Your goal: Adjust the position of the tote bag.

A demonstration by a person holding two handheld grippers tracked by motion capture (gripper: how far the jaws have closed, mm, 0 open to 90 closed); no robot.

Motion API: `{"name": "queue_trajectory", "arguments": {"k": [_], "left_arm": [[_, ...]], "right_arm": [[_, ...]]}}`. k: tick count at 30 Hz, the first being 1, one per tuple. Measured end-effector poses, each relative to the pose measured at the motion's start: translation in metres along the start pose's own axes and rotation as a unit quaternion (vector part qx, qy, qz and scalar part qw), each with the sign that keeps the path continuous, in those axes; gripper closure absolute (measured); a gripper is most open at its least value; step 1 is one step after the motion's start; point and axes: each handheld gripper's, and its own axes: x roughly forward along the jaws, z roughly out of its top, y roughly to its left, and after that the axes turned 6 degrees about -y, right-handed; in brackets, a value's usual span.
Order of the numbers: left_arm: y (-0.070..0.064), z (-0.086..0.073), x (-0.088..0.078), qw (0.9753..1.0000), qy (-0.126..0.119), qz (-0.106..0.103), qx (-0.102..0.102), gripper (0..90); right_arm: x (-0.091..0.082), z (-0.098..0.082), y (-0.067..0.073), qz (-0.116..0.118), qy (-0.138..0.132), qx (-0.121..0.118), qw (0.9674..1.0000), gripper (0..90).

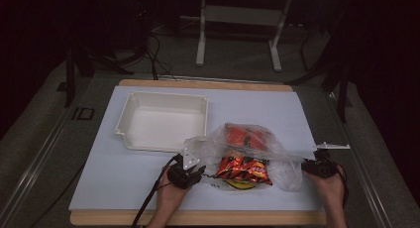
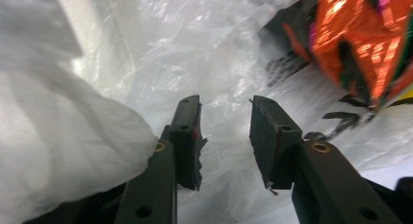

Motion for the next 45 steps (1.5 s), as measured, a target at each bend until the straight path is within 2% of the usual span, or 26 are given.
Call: {"name": "queue_trajectory", "arguments": {"k": [5,9,12,18,20,26,28,32,35,40,44,45], "left_arm": [[-0.001,0.001,-0.008,0.9999,-0.013,-0.009,0.005,62.5],[-0.002,0.001,-0.009,0.9998,-0.016,-0.012,0.007,62.1],[-0.002,0.002,-0.009,0.9998,-0.017,-0.013,0.006,62.1],[-0.005,0.003,-0.010,0.9996,-0.020,-0.016,0.012,61.8],[-0.007,0.005,-0.010,0.9995,-0.021,-0.017,0.013,61.6],[-0.011,0.007,-0.011,0.9993,-0.022,-0.023,0.021,61.3],[-0.012,0.007,-0.010,0.9992,-0.021,-0.025,0.023,61.3],[-0.014,0.008,-0.009,0.9991,-0.021,-0.027,0.025,60.9],[-0.014,0.008,-0.009,0.9990,-0.021,-0.027,0.029,60.7],[-0.014,0.009,-0.010,0.9990,-0.024,-0.026,0.026,60.7],[-0.015,0.011,-0.010,0.9989,-0.025,-0.027,0.030,60.8],[-0.015,0.011,-0.010,0.9988,-0.027,-0.027,0.030,60.8]], "right_arm": [[-0.013,-0.005,0.004,0.026,-0.001,-0.037,0.9990,62.4],[-0.023,-0.010,0.007,0.044,-0.026,-0.054,0.9972,57.8],[-0.031,-0.013,0.010,0.071,-0.047,-0.065,0.9942,54.2],[-0.039,-0.018,0.015,0.099,-0.065,-0.092,0.9887,44.0],[-0.041,-0.020,0.016,0.112,-0.067,-0.096,0.9867,40.4],[-0.044,-0.025,0.022,0.130,-0.072,-0.109,0.9829,31.2],[-0.044,-0.027,0.026,0.137,-0.068,-0.117,0.9813,28.3],[-0.041,-0.030,0.031,0.135,-0.050,-0.135,0.9803,22.5],[-0.045,-0.033,0.030,0.132,-0.051,-0.136,0.9806,21.6],[-0.058,-0.038,0.025,0.127,-0.069,-0.132,0.9806,23.5],[-0.067,-0.040,0.024,0.138,-0.080,-0.134,0.9781,31.5],[-0.073,-0.041,0.025,0.146,-0.089,-0.137,0.9757,35.7]]}}
